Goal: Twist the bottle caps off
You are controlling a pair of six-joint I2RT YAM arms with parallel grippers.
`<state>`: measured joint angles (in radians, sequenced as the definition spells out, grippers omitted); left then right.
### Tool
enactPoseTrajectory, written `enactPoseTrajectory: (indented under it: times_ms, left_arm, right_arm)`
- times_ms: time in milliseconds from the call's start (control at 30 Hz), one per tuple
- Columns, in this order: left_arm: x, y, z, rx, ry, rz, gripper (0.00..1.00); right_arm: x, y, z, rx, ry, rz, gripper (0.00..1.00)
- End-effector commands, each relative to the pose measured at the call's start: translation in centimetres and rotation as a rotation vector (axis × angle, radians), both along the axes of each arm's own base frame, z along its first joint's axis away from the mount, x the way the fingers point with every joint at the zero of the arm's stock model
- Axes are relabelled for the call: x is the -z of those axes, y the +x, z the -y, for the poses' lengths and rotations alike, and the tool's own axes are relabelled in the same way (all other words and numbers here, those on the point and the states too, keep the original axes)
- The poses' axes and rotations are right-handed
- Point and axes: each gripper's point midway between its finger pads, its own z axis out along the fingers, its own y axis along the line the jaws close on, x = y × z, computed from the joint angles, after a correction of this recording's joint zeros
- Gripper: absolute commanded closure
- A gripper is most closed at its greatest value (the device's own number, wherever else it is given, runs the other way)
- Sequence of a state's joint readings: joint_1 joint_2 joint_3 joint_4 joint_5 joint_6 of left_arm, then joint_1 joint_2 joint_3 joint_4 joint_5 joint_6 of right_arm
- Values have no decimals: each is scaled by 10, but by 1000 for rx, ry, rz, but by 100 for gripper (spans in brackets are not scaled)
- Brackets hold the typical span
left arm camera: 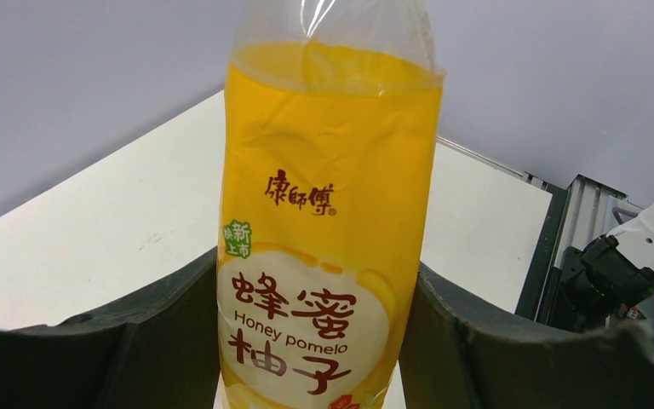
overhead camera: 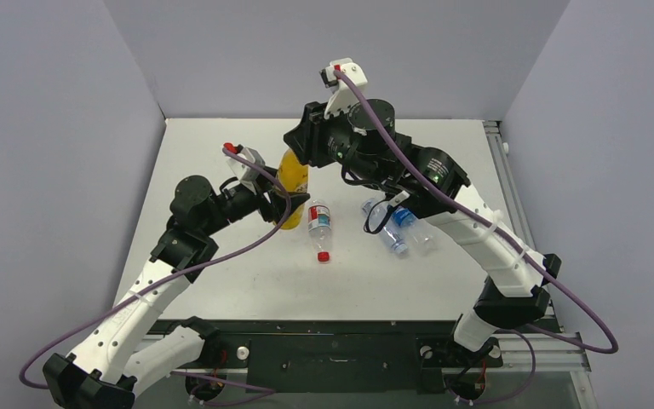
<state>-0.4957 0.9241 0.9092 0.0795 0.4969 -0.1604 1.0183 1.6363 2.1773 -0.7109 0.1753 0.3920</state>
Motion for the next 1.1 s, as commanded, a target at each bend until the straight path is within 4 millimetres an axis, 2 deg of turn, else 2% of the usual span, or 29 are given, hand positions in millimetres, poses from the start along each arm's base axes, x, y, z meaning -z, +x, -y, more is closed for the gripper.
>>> enactPoseTrajectory:
  times_ms: [0,33,67,100,133,167,200,233,333,467,567,767,800,833,867,900,933,967,1000,1033,1067]
  left_arm:
    - [-20,-9,1,30,-20,56,100]
    - [-22,-11,2,41,-23,58,100]
    - [-21,-16,4,70,-24,58,100]
    - [-24,-20,5,89,-36,62,100]
    - [-24,-27,8,129,-38,63,100]
    - [-28,-32,9,151,-52,68,100]
    - [-30,-40,12,198,-58,77,100]
    - [-32,-45,13,222,-71,68,100]
    - [-37,-70,20,361,-91,44,100]
    - [-40,-95,25,520,-108,-33,100]
    - [-41,-107,27,603,-105,-80,100]
    - [-32,-114,28,669,-82,-127,100]
    - [-31,-113,29,665,-82,-131,100]
    - [-33,-108,30,638,-91,-127,100]
    - [-34,-105,30,616,-92,-108,100]
    - [-36,-95,30,557,-101,-103,100]
    - [-36,-88,29,519,-93,-67,100]
    - [-37,-75,27,434,-92,-34,100]
    - [-38,-61,25,355,-97,-20,100]
    - [-38,-55,23,315,-89,12,100]
    - [-38,-42,19,242,-93,21,100]
  right_arm:
    - [-30,0,13,-21,73,40,97]
    - [-37,-6,16,-56,83,52,100]
    - [-40,-3,21,-62,87,61,100]
    - [-50,-14,24,-124,111,80,100]
    - [-51,-12,26,-146,115,97,100]
    - [-62,-29,29,-236,141,125,100]
    - [-62,-30,28,-272,141,155,100]
    - [-71,-48,31,-359,160,187,100]
    - [-72,-79,29,-531,151,265,100]
    - [-72,-108,32,-687,123,310,100]
    - [-70,-112,34,-718,107,316,100]
    - [-67,-114,35,-729,94,326,100]
    - [-66,-112,35,-718,90,322,96]
    - [-64,-102,36,-660,82,306,87]
    - [-61,-96,37,-620,77,292,63]
    - [-58,-78,40,-512,68,272,46]
    - [-55,-69,41,-449,59,255,26]
    - [-54,-49,49,-315,56,231,23]
    - [-52,-43,51,-261,53,217,20]
    - [-52,-29,60,-149,58,197,19]
    - [-51,-27,60,-103,57,185,19]
